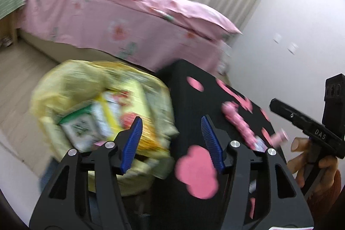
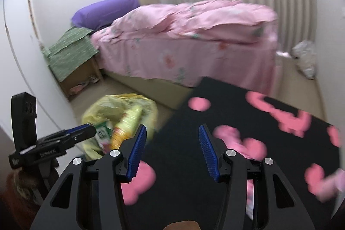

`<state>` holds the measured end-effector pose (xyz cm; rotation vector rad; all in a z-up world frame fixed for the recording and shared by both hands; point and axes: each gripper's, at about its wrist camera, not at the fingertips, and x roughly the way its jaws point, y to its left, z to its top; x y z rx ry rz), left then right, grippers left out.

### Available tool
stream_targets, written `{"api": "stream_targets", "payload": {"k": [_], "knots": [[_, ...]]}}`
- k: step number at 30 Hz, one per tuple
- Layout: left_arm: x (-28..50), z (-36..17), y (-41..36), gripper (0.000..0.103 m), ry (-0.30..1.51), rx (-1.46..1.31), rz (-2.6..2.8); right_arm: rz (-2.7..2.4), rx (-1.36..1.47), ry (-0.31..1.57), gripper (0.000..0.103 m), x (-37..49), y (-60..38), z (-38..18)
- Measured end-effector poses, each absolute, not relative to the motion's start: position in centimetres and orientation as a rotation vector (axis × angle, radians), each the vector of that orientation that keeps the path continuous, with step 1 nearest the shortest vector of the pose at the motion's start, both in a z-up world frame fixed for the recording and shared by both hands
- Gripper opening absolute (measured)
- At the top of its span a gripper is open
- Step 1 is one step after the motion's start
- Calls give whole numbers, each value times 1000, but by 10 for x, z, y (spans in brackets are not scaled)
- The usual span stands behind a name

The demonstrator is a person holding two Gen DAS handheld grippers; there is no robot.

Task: Collect trash
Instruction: 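Move both grippers back over the remaining wrappers on the table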

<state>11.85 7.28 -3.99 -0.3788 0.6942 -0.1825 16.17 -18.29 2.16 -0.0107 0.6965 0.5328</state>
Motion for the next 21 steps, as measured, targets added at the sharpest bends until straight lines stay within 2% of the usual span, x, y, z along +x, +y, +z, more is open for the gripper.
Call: {"api": "stream_targets", "payload": {"k": [7, 11, 12, 14, 17, 21], "knots": [[121, -55, -36, 57, 824, -209, -482, 270, 26, 690, 48, 96, -313, 1], [111, -64, -102, 78, 856, -100, -670, 164, 147, 715, 48, 68, -374, -27], [108, -68, -114, 79, 862, -78, -695, 147, 162, 718, 48, 63, -382, -32], [104, -77, -143, 79, 915, -5, -755, 126, 195, 726, 48, 53, -398, -44], [101, -89, -176, 79, 945, 109, -753, 138, 202, 741, 55, 49, -407, -57], [104, -97, -189, 77, 961, 191, -666, 233, 154, 768, 55, 61, -392, -67]]}}
